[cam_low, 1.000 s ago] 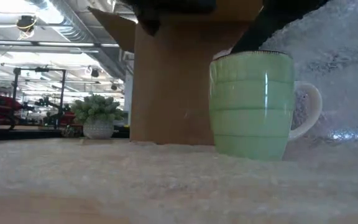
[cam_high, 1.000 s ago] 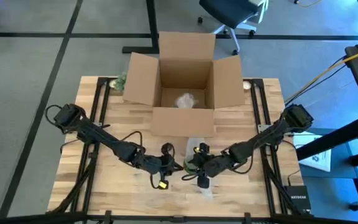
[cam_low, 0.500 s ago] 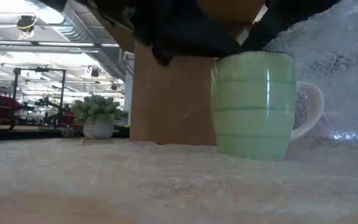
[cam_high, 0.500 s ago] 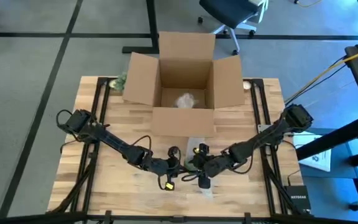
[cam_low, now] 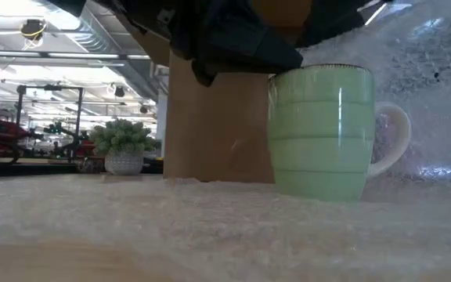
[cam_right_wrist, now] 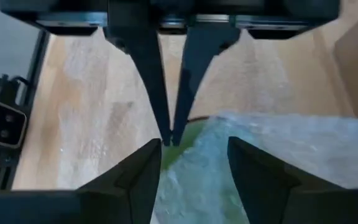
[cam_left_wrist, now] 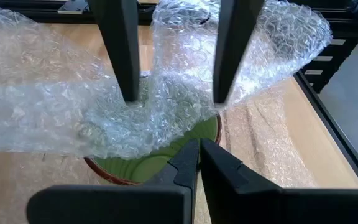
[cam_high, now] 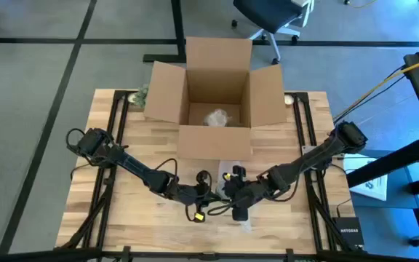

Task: Wrap mug
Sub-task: Wrap the green mug with bubble wrap

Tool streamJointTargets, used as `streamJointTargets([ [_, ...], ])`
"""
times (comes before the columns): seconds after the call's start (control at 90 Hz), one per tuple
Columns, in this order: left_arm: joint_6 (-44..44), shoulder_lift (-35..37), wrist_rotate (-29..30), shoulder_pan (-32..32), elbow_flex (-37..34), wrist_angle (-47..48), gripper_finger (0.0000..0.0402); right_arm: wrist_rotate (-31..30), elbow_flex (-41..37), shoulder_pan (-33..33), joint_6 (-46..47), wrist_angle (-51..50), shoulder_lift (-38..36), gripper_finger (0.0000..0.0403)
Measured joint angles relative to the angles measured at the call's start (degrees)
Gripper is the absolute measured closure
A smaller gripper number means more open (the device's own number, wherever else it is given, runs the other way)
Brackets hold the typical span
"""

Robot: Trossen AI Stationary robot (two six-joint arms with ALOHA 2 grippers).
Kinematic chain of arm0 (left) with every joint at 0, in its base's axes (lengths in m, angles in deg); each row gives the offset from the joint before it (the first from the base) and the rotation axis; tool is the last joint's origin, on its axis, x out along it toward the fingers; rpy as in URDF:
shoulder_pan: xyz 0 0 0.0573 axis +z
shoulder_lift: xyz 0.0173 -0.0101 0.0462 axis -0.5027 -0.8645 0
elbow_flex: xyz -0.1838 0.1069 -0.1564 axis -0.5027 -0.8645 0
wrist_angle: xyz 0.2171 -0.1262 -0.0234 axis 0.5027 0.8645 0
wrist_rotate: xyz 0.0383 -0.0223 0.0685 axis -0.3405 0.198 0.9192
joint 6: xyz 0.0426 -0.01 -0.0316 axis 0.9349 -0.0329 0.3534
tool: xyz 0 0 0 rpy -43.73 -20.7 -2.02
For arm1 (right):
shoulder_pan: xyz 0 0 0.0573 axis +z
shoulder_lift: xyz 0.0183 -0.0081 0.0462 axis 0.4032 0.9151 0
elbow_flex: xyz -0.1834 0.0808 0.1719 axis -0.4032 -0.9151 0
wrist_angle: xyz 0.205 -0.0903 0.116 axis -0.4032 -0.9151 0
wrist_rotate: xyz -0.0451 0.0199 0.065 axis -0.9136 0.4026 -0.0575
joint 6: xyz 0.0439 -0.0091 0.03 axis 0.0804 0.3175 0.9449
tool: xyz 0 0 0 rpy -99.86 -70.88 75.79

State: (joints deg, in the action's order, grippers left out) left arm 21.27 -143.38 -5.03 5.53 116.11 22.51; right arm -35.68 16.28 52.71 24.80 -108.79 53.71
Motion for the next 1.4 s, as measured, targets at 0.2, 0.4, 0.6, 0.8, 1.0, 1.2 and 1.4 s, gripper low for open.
streamJointTargets([
  [0.2, -0.26, 0.00, 0.00, 0.00, 0.00, -0.09, 0.0402, -0.07, 4.19, 1.27, 0.92, -8.41, -0.04, 0.0230],
  [0.4, -0.26, 0.00, 0.00, 0.00, -0.05, -0.25, 0.0402, -0.10, 2.79, 1.43, 4.70, -10.93, 0.30, 0.0230],
  [0.6, -0.16, 0.11, 0.01, -0.02, 0.68, 0.15, 0.0402, -1.82, 2.56, 0.55, 4.37, -9.08, 3.02, 0.0230],
  [0.8, 2.08, 0.15, 0.09, -0.22, 3.46, -0.25, 0.0402, -1.68, 2.56, 0.61, 3.16, -7.63, 7.37, 0.0230],
  [1.0, 2.83, -0.17, 3.44, 1.36, 3.62, 2.46, 0.0402, -0.04, 2.59, 0.66, 2.29, -6.09, 9.61, 0.0230],
  [1.2, -1.31, -1.08, 3.04, 2.75, 3.40, 4.60, 0.0402, -0.15, 2.74, 0.03, 1.44, -6.29, 8.72, 0.0230],
  [1.4, -1.29, -1.44, 2.86, 2.30, 3.39, 4.20, 0.0402, 0.46, 2.74, -0.48, 1.60, -6.71, 5.38, 0.0230],
])
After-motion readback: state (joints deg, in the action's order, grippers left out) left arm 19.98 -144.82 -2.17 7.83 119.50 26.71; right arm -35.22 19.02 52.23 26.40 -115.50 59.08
